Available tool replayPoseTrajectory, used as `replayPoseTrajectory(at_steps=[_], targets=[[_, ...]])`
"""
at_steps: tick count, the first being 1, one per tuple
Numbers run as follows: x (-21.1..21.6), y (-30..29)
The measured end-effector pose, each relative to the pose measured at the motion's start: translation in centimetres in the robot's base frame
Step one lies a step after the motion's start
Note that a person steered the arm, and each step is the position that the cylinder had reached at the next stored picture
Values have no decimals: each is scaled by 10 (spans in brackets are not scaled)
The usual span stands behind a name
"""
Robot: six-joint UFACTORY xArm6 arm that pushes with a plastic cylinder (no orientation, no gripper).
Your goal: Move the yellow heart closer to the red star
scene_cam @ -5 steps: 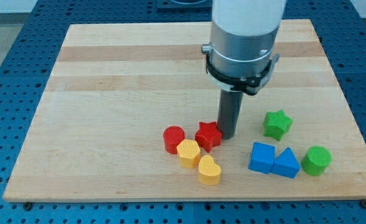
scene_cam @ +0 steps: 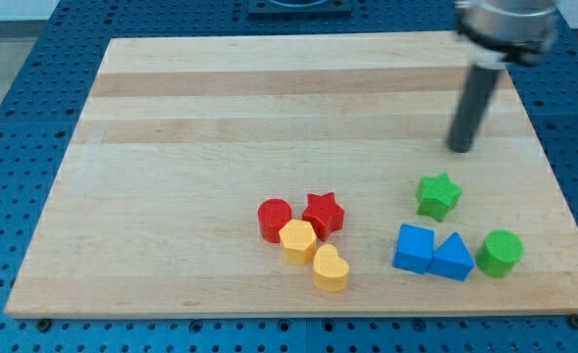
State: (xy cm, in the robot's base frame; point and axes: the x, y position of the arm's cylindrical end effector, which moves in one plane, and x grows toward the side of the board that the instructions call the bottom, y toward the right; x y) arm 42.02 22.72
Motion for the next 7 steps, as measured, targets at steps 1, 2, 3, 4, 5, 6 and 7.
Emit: replayPoseTrajectory(at_steps=[1,2,3,4,5,6,7], targets=[[35,77],[73,117],[89,118],[98,117],[135,117],[195,114],[194,110]])
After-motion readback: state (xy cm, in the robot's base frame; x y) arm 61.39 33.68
